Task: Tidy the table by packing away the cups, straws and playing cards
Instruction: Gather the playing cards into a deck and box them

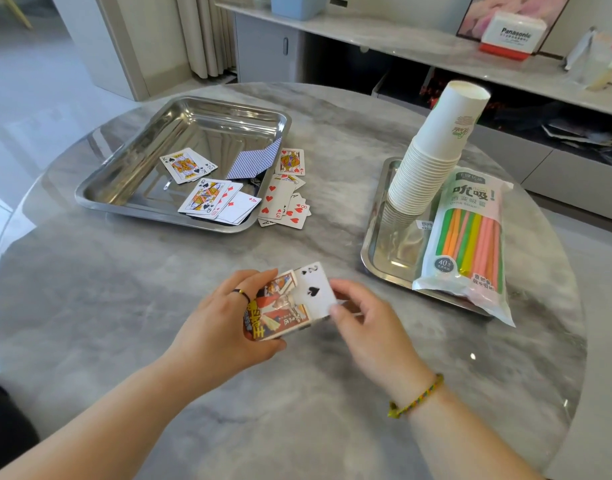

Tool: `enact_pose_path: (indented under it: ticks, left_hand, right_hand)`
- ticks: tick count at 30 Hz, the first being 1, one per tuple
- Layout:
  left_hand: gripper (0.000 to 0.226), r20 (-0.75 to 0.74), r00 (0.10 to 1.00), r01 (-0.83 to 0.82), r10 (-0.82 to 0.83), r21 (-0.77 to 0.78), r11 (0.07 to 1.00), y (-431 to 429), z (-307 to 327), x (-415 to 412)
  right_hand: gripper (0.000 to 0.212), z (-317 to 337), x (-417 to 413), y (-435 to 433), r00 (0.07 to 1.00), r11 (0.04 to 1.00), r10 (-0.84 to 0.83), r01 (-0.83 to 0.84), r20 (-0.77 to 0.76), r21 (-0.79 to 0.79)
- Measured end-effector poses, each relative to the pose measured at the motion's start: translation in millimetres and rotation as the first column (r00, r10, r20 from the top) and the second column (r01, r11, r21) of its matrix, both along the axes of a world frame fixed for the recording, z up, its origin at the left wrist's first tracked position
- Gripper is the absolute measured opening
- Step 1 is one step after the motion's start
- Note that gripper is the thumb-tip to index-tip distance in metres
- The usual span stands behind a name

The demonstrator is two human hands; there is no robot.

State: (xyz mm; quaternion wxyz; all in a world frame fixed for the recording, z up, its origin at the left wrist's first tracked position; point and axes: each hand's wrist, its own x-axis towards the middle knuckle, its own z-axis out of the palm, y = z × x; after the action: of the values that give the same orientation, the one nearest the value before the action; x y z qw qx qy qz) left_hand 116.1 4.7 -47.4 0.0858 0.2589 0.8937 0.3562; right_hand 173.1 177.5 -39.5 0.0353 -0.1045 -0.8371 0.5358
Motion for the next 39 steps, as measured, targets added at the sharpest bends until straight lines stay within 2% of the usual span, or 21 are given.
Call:
enact_pose_path:
  ticks: [2,3,11,13,16,18,21,24,26,30,32,34,37,39]
  left_hand:
    - [0.083,-0.006,1.000,-0.008,0.008,0.005,1.000,0,-2,1]
    - [0.083,-0.004,1.000,-0.012,0.012,0.008,1.000,1,-4,1]
    - [0.083,0.021,1.000,0.020,-0.020,0.009,1.000,3,-9,-1]
    - [0.084,0.024,0.999,0.030,-0.030,-0.004,1.000,4,-12,-2]
    - [0.083,-0.052,0.995,0.081,-0.088,-0.123,0.989,12,-15,-2]
    - [0.082,-0.090,0.983,0.138,-0.160,-0.209,0.968,21,-16,-1]
    - [0.083,-0.097,0.964,0.209,-0.247,-0.298,0.931,33,-21,-2]
    - [0.088,-0.080,0.958,0.242,-0.276,-0.290,0.926,34,-20,-9]
    - [0.082,-0.120,0.964,0.206,-0.238,-0.227,0.952,28,-14,-20]
    - [0.073,-0.374,0.927,-0.042,-0.014,-0.141,0.989,7,-6,-61]
    - [0.064,-0.419,0.905,-0.163,0.074,-0.182,0.970,-9,-5,-87]
    - [0.064,-0.418,0.902,-0.235,0.106,-0.269,0.934,-22,-6,-110]
    - [0.055,-0.418,0.906,-0.254,0.062,-0.422,0.870,-38,-10,-135]
    - [0.047,-0.445,0.896,-0.249,0.013,-0.478,0.842,-47,-15,-142]
  right_hand:
    - [0.034,-8,4,-11,0.997,0.979,0.072,-0.064,-0.037,0.193]
    - [0.036,-10,5,-14,0.996,0.973,0.088,-0.079,-0.033,0.219]
    - [0.037,-13,3,-9,0.990,0.983,0.138,-0.142,0.036,0.120]
    - [0.032,-13,0,-7,0.992,0.989,0.120,-0.122,0.036,0.088]
    - [0.014,-10,-3,3,0.999,0.996,0.015,-0.018,0.035,0.091]
    - [0.011,-8,-4,14,0.997,0.992,-0.020,0.010,0.074,0.127]
    - [0.015,-8,-1,26,0.990,0.963,-0.035,-0.002,0.135,0.269]
    - [0.016,-5,-1,27,0.998,0.947,-0.039,0.019,0.056,0.322]
    - [0.018,1,-3,26,0.997,0.972,-0.047,0.059,-0.054,0.228]
    - [0.032,8,-7,29,0.985,0.990,-0.116,0.125,-0.131,0.069]
    - [0.033,7,-10,29,0.982,0.988,-0.145,0.151,-0.119,0.042]
    - [0.034,7,-18,28,0.981,0.986,-0.160,0.163,-0.112,0.019]
    - [0.034,6,-45,29,0.982,0.985,-0.161,0.165,-0.096,0.043]
    - [0.025,5,-73,29,0.989,0.986,-0.136,0.141,-0.058,0.094]
